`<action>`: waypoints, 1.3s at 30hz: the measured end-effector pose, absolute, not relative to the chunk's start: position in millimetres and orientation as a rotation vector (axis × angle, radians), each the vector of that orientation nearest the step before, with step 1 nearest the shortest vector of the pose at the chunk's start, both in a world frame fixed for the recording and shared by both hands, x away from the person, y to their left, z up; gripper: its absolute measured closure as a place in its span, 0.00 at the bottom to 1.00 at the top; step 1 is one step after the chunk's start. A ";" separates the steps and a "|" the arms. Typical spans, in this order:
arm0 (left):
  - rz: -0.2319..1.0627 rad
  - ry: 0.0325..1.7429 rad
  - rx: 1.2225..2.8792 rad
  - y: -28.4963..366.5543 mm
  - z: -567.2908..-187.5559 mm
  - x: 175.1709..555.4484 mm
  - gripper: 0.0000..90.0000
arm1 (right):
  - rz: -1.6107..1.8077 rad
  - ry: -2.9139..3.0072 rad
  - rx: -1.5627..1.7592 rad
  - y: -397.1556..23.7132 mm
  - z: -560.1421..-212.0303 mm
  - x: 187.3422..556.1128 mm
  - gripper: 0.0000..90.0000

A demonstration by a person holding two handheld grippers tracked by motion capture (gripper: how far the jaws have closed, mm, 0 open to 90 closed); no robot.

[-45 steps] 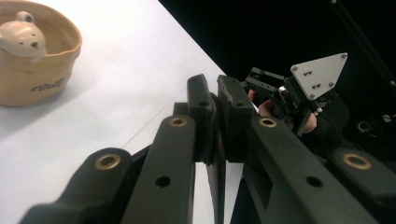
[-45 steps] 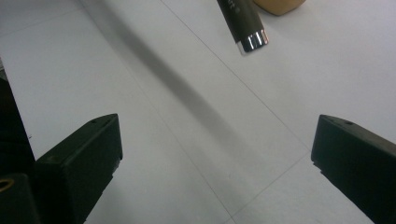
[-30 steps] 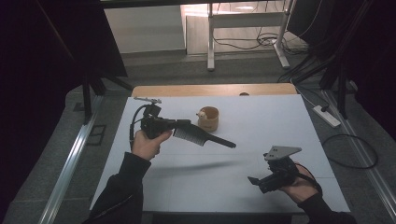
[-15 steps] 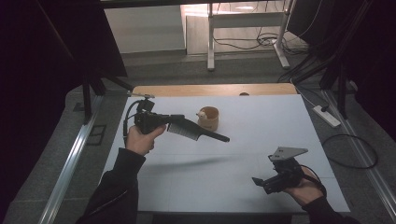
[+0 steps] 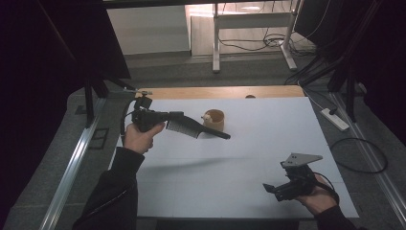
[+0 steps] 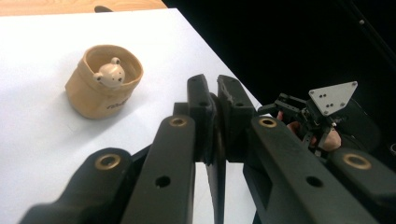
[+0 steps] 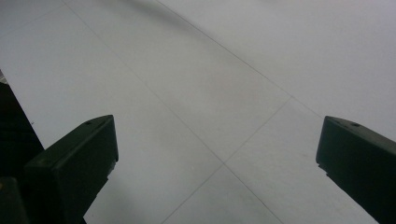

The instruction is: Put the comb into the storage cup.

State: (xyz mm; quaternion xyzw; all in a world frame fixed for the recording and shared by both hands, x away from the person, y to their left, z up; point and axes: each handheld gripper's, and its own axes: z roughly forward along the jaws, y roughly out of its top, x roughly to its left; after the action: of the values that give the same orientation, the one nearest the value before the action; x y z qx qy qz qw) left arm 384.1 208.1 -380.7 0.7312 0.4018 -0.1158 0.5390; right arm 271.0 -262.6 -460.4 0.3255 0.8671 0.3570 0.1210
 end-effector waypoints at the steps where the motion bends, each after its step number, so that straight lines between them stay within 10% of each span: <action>1: -0.273 0.957 1.737 208.6 -379.9 384.5 0.93 | 1.041 2.527 0.956 -263.3 -460.5 270.3 0.00; 39: -0.178 1.033 1.746 222.2 -353.5 411.4 0.93 | 1.004 2.434 1.121 -295.6 -460.9 254.5 0.00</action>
State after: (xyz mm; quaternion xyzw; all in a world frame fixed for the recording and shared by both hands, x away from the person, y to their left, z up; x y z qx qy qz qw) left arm 411.4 222.2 -353.5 0.7297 0.4317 -0.0743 0.5250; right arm 254.5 -295.6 -460.9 0.3879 0.8423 0.3473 0.1395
